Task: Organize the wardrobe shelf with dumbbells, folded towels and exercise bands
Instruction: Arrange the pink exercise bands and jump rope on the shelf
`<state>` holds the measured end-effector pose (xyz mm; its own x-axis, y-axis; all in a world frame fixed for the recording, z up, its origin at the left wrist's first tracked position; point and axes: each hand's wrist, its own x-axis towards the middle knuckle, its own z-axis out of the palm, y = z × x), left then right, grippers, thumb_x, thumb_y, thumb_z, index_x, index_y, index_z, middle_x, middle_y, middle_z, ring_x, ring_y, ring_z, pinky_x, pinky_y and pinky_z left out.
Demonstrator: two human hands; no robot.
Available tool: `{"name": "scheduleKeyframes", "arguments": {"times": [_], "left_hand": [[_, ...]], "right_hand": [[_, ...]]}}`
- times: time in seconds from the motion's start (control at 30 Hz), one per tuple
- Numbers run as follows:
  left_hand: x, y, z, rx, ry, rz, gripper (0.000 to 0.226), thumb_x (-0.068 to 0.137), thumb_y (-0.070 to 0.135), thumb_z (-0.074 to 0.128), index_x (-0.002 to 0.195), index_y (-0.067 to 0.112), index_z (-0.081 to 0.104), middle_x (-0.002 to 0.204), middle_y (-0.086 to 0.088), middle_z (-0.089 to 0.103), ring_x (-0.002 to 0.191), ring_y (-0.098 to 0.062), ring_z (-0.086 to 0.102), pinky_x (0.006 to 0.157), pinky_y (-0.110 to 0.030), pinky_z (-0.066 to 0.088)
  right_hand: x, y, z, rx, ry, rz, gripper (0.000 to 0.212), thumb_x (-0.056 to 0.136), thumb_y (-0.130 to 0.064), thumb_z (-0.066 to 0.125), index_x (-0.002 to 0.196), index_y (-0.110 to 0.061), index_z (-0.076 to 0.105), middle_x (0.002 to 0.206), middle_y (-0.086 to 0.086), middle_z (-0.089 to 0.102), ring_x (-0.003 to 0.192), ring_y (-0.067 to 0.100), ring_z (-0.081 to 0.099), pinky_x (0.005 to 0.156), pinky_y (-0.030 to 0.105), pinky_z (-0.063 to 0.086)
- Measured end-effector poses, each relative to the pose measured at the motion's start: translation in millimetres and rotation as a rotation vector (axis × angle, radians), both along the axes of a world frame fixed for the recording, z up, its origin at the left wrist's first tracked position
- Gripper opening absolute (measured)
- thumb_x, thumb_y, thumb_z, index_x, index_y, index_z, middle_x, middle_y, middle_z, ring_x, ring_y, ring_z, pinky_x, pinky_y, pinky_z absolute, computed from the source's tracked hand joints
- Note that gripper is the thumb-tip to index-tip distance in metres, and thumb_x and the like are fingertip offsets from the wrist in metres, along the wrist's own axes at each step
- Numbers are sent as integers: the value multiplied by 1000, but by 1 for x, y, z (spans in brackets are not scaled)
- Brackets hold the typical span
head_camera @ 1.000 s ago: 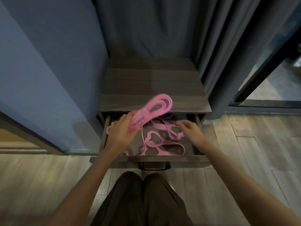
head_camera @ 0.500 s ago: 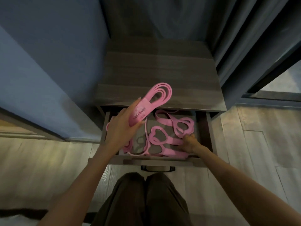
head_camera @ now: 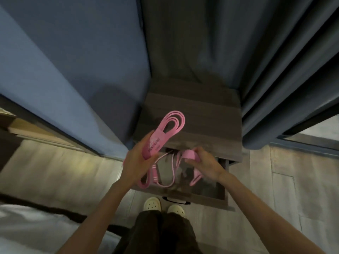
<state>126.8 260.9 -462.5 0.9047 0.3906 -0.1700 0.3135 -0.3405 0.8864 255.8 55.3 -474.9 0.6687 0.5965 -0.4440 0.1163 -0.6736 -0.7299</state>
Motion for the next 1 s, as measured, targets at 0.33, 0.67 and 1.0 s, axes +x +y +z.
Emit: {"name": "scheduleKeyframes", "arguments": {"times": [0.33,0.67,1.0], "left_hand": [[-47,6,107,42,-85,327,63,84,19,70,134,42,41,130,8,58,116,-18,57,91,-46,54],[-154,63,139,74,-173,631,61,81,27,73,132,42,44,116,28,60,104,4,61,78,-21,57],[-246,190,144,173,-228,894,61,83,34,72,135,42,41,118,28,57,105,7,58,70,-10,49]], "right_hand": [[-1,48,170,212,-91,203,32,80,-34,74,104,-27,55,95,-14,62,80,1,62,62,14,49],[-60,175,205,359,4,477,30,74,-32,79,97,-29,60,93,-11,66,78,-3,63,62,11,47],[-163,355,198,396,27,722,30,78,-37,74,100,-35,54,98,-17,58,85,-3,59,55,4,42]]}}
